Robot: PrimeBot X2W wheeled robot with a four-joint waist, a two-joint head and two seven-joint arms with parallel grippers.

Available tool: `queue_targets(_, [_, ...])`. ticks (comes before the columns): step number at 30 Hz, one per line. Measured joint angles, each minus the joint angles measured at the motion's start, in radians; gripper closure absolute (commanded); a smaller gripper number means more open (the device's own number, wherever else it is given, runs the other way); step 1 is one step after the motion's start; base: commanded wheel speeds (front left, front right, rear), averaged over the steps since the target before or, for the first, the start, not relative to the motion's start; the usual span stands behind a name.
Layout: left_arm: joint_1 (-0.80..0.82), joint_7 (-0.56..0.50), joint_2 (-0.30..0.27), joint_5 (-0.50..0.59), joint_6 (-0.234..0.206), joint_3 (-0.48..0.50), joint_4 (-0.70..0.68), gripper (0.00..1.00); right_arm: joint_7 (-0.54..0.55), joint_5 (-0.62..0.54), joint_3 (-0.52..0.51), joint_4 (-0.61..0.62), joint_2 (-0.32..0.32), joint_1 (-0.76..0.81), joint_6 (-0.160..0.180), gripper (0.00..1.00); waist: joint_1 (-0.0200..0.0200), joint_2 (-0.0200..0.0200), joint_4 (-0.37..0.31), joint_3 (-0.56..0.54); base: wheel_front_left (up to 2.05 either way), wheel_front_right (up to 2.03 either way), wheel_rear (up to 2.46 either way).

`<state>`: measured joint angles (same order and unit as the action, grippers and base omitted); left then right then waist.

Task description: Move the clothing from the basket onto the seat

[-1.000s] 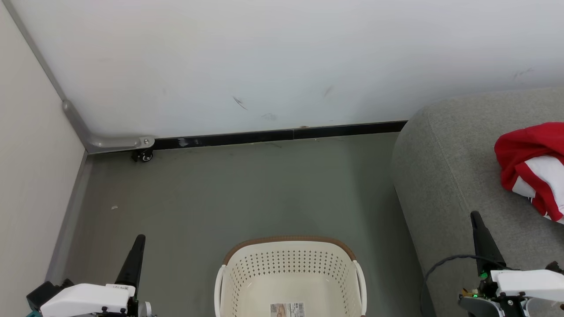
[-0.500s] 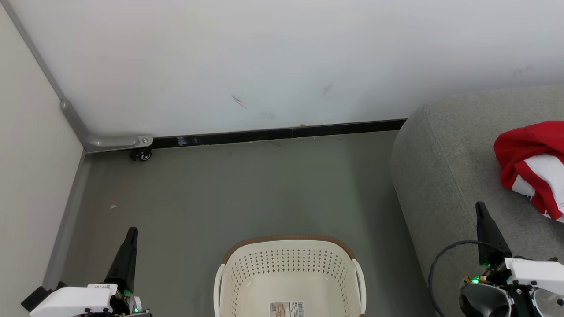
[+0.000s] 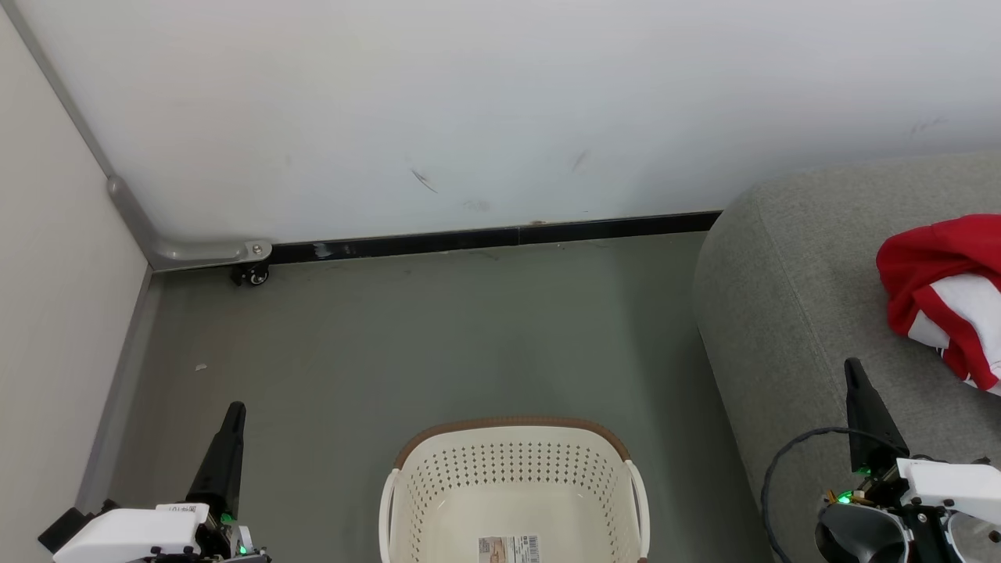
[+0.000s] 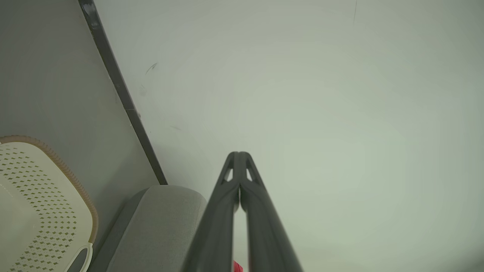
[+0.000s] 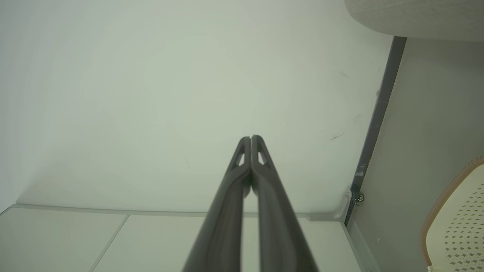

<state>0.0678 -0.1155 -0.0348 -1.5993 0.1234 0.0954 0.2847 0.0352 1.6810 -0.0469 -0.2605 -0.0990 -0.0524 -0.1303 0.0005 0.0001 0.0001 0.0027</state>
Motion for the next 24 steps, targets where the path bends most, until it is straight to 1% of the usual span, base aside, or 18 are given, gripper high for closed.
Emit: queue_targets(24, [0.0,0.001,0.0,0.0,0.0,-0.002,-0.002,1.0,0.0,0.0,-0.003,-0.002,0.0,0.0,0.0,1.0,-0.0002,0.0,0.0,0.0,0.0,0.0,0.0])
